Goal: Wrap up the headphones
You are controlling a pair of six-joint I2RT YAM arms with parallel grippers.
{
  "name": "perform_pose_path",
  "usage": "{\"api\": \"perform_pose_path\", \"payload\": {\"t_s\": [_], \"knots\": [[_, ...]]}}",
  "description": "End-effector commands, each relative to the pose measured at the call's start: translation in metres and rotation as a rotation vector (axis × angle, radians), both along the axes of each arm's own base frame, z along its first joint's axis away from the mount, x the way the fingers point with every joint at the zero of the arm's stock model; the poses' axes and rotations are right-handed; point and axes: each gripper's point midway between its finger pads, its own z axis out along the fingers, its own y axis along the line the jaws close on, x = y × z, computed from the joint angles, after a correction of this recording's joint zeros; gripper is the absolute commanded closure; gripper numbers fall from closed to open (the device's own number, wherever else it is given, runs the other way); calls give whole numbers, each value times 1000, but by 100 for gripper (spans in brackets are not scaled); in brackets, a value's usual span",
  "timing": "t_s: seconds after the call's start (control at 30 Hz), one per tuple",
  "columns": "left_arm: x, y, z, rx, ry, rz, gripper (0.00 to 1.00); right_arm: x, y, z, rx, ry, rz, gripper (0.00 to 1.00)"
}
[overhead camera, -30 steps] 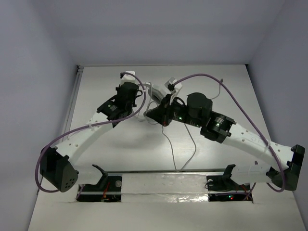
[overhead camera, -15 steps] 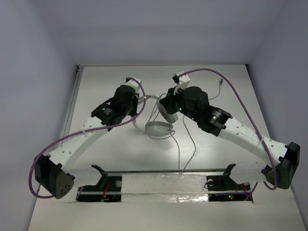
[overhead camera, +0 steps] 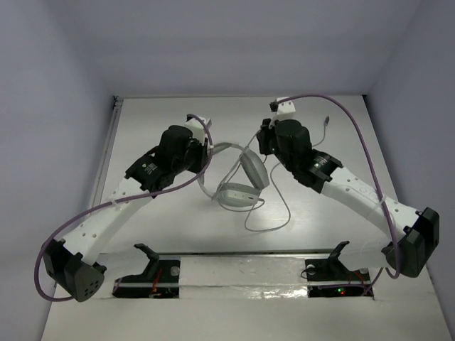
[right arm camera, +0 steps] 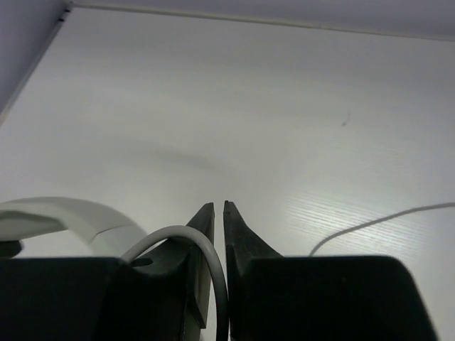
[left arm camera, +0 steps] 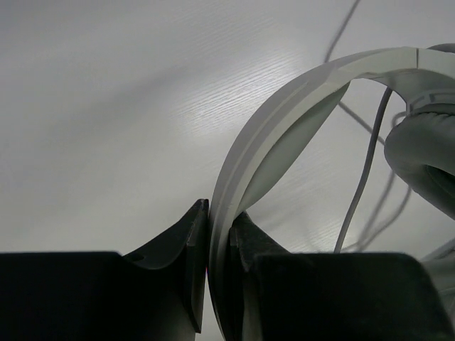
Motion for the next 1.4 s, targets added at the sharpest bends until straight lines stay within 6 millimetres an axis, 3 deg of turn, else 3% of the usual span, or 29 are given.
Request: {"api": "perform_pose_path", "payload": {"t_s": [0.0,0.07,0.2,0.33,0.4,0.53,0.63,0.77,1.13,1.23,1.37], "knots": [[-11,-31,61,-180,-98,-145,100,16,-16,2,14,-37,-81,83],[-11,-31,72,-203,-112,-148,100,18,-17,0,24,-36,-86,81],[-14,-34,92,-271,-131,-192,100,10,-10,-15,54,-15,-38,67],[-13,-32,107,-325,-143,-216,100,4,-1,-28,89,8,32,67],[-5,-24,115,-352,-166,-189,100,1,2,-18,141,-26,66,67],[1,-17,124,-431,-163,-191,100,-15,20,-15,222,-43,207,66],[0,-19,129,-462,-162,-207,100,-23,34,-17,273,-48,306,56],[-3,-20,142,-512,-165,-226,100,-28,55,-24,326,-36,404,52],[5,-7,185,-607,-198,-133,100,-41,84,-61,427,30,548,54],[11,-4,192,-616,-208,-95,100,-44,92,-77,445,73,583,65],[20,0,207,-654,-226,-40,100,-57,102,-98,453,121,625,65]]}}
